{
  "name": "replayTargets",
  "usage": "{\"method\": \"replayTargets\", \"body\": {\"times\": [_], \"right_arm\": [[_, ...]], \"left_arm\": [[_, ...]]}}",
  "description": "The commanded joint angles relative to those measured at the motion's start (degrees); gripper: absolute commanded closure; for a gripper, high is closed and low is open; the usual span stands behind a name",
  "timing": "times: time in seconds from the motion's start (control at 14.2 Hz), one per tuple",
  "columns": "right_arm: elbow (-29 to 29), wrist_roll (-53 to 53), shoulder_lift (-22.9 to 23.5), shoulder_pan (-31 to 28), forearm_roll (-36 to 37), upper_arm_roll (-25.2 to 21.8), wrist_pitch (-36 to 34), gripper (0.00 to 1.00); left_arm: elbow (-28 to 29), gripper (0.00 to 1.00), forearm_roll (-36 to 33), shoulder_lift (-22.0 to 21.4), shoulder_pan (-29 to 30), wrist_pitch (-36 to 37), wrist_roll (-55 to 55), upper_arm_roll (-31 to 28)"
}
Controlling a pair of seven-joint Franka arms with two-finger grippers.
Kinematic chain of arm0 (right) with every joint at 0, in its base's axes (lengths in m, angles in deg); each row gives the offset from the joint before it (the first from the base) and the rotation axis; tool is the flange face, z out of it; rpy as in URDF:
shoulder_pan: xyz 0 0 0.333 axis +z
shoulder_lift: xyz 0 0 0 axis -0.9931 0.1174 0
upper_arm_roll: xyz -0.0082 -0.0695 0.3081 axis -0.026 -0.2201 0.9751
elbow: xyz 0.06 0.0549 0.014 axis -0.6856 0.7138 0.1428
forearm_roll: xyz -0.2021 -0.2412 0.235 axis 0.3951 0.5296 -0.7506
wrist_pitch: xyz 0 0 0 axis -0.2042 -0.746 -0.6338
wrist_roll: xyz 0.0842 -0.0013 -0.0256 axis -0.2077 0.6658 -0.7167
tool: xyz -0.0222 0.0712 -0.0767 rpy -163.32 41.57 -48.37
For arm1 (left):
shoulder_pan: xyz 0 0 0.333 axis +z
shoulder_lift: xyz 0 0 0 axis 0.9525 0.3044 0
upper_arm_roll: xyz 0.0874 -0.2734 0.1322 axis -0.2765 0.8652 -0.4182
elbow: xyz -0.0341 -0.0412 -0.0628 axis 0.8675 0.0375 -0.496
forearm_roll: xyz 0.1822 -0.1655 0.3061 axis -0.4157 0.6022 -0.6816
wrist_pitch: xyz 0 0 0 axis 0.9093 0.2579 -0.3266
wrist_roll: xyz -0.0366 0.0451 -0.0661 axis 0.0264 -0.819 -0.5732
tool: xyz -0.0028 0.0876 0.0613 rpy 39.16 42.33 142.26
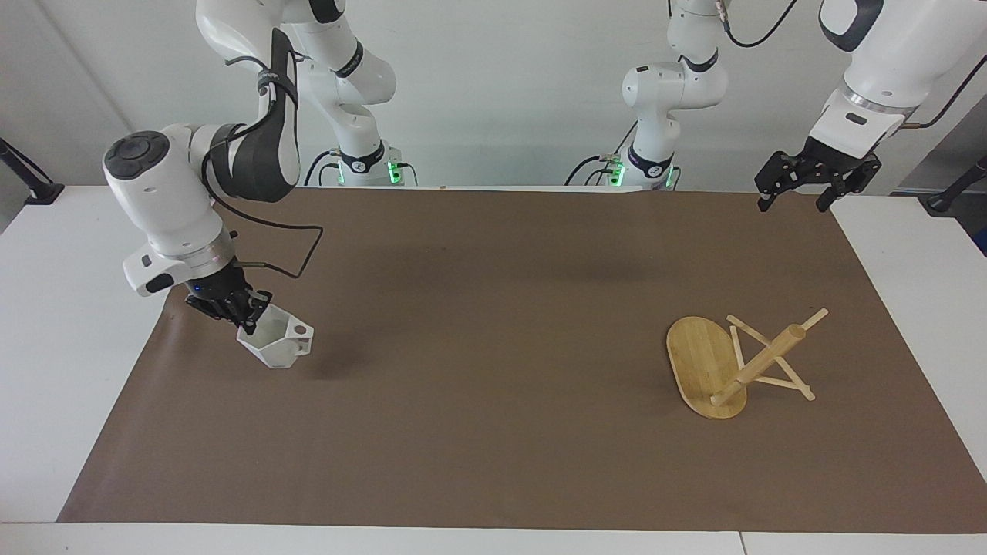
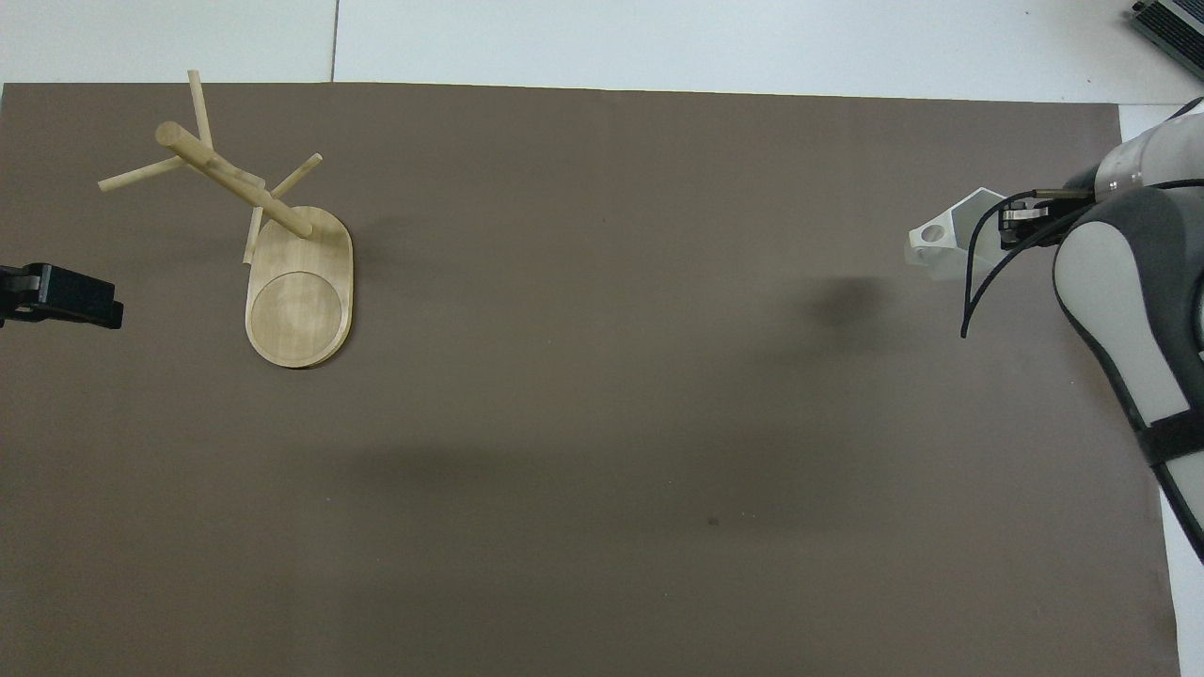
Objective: Hang cup on rack
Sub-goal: 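Lift the white cup with the right gripper off the table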
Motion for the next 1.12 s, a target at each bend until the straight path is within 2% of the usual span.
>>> {"method": "replayTargets", "body": {"times": [0.0,0.28,0.56,0.7,0.84,1.05], "right_arm": [[-3.8,1.0,-1.5,-0.7,0.1,0.5,-5.9,1.0],[-5.5,1.0,-4.3,-0.7,0.0,0.6,-10.4,1.0],[-7.7,1.0,-4.4,-0.7,-0.1,0.8,-13.9,1.0],[-7.8,1.1,-4.7,-0.7,-6.4,0.9,-14.7,1.0],[-7.7,1.2,-4.9,-0.6,-10.2,1.2,-14.7,1.0],[-7.4,1.4,-4.9,-0.4,-14.9,3.6,-13.4,1.0]], "left_arm": [[0.9,0.0,0.4,-0.8,0.7,-0.1,0.3,0.3],[0.9,0.0,0.4,-0.8,0.7,-0.1,0.3,0.3],[0.9,0.0,0.5,-0.8,0.4,0.0,0.6,0.5],[1.4,0.0,0.5,-1.2,-0.1,0.9,1.1,0.5],[2.1,0.0,0.5,-1.3,-0.6,0.3,6.2,0.9],[7.1,0.0,2.2,-3.7,-2.5,-2.1,14.3,1.2]]}}
